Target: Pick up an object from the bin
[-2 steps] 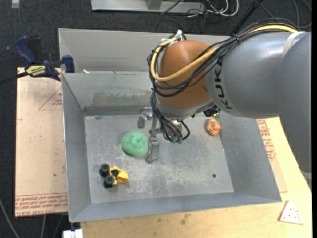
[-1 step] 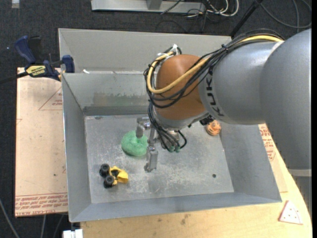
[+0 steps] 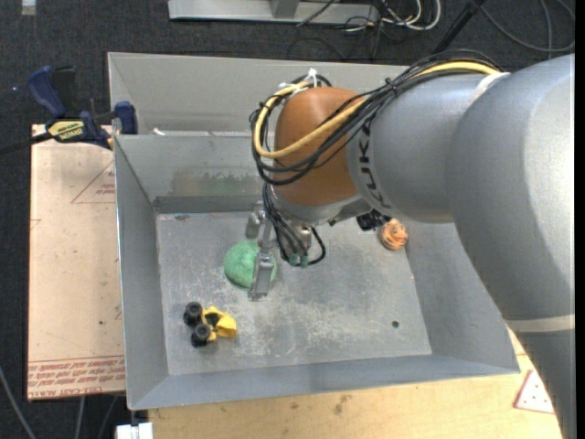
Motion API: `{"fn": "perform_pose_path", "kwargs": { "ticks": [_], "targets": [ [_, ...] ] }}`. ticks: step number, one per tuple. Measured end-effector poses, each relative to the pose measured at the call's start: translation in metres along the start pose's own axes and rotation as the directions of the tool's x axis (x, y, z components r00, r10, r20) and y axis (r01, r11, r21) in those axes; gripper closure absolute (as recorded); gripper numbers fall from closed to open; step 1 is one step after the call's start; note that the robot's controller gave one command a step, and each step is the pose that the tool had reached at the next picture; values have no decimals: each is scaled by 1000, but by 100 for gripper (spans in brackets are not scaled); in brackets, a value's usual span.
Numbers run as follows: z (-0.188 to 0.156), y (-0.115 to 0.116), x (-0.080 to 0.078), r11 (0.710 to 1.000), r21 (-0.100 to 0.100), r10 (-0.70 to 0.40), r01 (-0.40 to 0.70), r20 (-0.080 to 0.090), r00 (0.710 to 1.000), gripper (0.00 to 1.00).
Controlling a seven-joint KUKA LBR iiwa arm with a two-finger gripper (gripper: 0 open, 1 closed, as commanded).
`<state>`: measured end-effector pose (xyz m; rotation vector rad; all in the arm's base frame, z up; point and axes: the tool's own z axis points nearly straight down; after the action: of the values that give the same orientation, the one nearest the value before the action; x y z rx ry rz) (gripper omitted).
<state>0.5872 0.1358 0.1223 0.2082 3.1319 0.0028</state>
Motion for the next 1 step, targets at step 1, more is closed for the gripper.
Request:
{"fn": "perform_pose_path", "kwargs": {
  "ticks": [1],
  "targets": [
    [47, 1, -11, 989, -1, -146, 146, 1, 989, 100]
  ]
}}
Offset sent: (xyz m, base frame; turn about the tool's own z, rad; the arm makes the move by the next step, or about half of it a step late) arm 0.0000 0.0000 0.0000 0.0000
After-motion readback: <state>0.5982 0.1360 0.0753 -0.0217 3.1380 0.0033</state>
